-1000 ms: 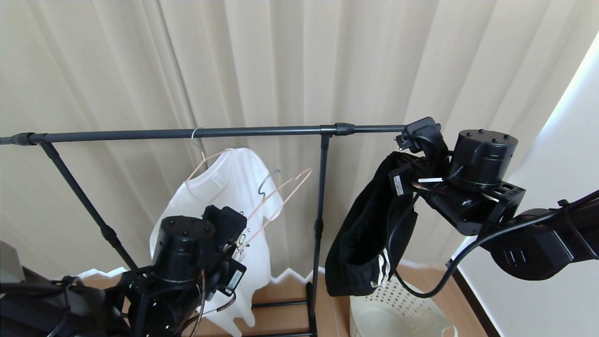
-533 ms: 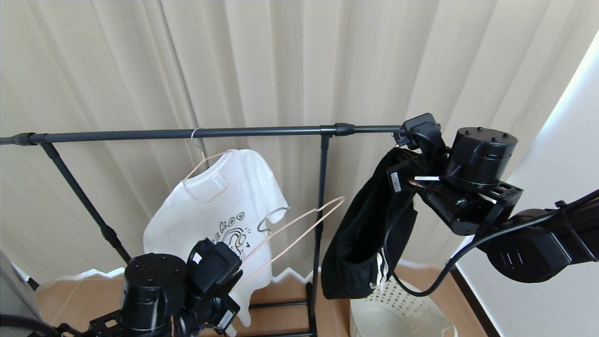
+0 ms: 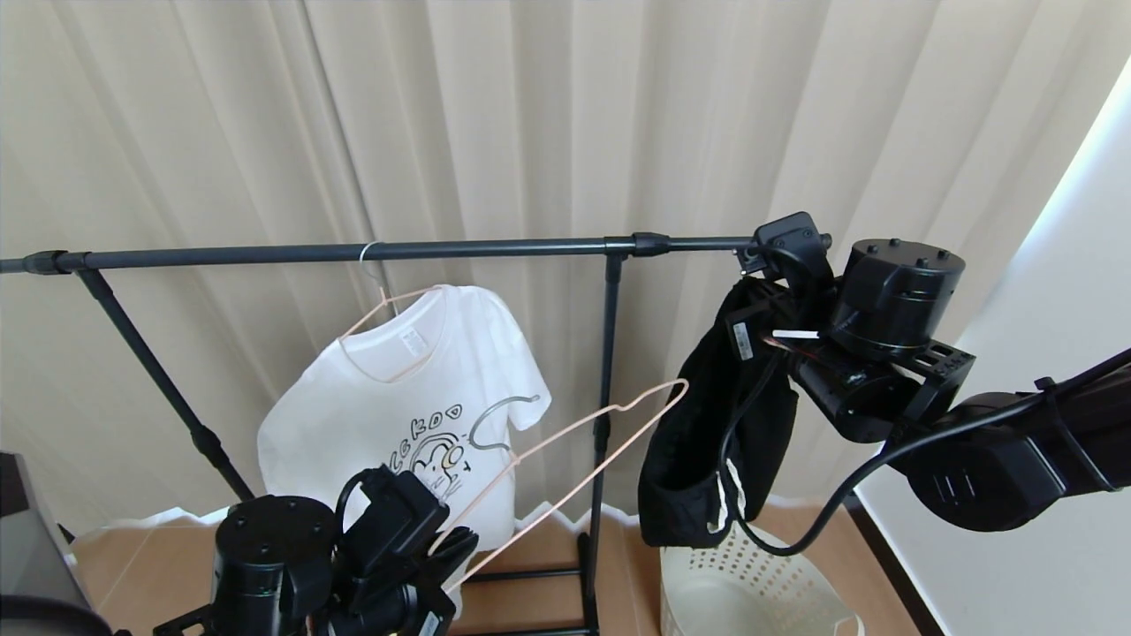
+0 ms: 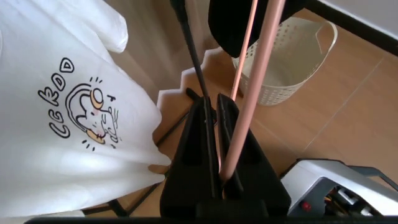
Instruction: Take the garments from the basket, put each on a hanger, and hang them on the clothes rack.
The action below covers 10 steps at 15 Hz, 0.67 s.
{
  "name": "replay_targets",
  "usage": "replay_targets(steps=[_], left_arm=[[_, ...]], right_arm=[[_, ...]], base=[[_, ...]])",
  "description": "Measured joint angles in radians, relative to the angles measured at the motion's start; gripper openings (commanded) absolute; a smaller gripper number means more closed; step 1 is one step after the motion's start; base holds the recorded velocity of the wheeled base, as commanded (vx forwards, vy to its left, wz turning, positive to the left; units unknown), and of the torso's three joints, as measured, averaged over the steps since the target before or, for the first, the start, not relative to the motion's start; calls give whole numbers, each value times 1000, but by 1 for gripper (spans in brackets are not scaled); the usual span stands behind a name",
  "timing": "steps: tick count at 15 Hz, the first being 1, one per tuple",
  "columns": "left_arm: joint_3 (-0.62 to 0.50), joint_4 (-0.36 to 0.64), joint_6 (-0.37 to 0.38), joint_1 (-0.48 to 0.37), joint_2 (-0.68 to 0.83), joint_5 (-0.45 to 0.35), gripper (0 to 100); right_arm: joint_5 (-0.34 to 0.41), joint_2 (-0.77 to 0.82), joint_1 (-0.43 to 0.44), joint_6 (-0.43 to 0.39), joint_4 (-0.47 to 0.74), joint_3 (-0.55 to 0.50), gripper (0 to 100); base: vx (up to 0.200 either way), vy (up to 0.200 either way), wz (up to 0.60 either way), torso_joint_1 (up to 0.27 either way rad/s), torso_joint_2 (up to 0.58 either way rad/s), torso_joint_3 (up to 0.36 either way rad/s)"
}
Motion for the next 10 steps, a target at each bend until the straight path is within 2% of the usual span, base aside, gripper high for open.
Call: replay_targets(steps=[10], left_arm=[[-72,-4,-101,-13,55,11,0]], right_arm=[[6,-2,80,7,0,16,0]], base=[[0,0,0,0,0,0]])
